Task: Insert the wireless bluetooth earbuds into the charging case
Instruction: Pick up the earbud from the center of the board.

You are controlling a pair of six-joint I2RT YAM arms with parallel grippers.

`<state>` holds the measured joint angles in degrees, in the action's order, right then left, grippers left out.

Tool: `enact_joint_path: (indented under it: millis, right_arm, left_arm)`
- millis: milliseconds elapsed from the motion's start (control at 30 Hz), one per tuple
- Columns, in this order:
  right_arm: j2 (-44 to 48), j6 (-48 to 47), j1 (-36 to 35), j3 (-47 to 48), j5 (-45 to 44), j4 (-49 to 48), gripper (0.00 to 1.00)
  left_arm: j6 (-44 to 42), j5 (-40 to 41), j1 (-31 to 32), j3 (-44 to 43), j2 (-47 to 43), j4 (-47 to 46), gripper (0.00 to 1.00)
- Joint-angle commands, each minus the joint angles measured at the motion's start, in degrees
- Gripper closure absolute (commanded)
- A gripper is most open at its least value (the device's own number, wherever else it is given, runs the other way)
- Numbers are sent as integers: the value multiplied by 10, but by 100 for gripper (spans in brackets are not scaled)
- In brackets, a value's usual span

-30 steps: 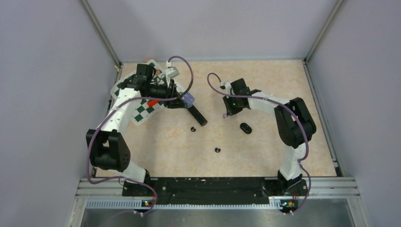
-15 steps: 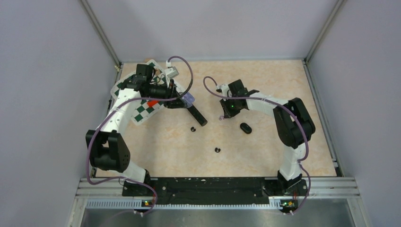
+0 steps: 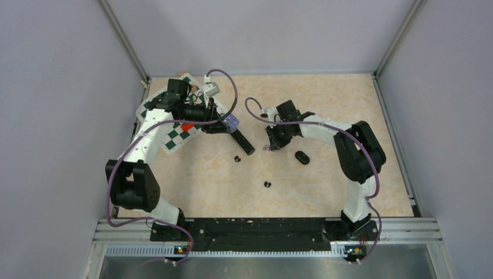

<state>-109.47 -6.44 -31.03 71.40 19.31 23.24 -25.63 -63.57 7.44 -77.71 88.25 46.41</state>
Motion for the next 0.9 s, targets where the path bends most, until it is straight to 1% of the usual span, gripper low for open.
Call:
enact_joint_path:
  millis: [0,167,333,467,567,700,867]
  right_arm:
    - [-1,-9,-21,32,38,9,80]
    - [17,-12,-20,43,48,15,80]
    - [22,-6,26,78,89,27,81]
    - [-10,-8,49,119,78,33,82]
    - [-49,-7,50,142,87,37,78]
    - [-102,15,48,165,100,36,75]
    - [-120,20,39,163,101,36,72]
  left_arm:
    - [-1,-12,1,3,-21,-17,100]
    - [-4,-10,1,4,-22,-16,100]
    - [-6,-9,1,4,-24,-15,100]
    - [-7,-5,1,3,-23,-15,100]
    - [-6,-3,1,2,-22,-15,100]
    - [-7,-3,1,3,-20,-15,100]
    - [-8,-4,1,3,-18,-16,100]
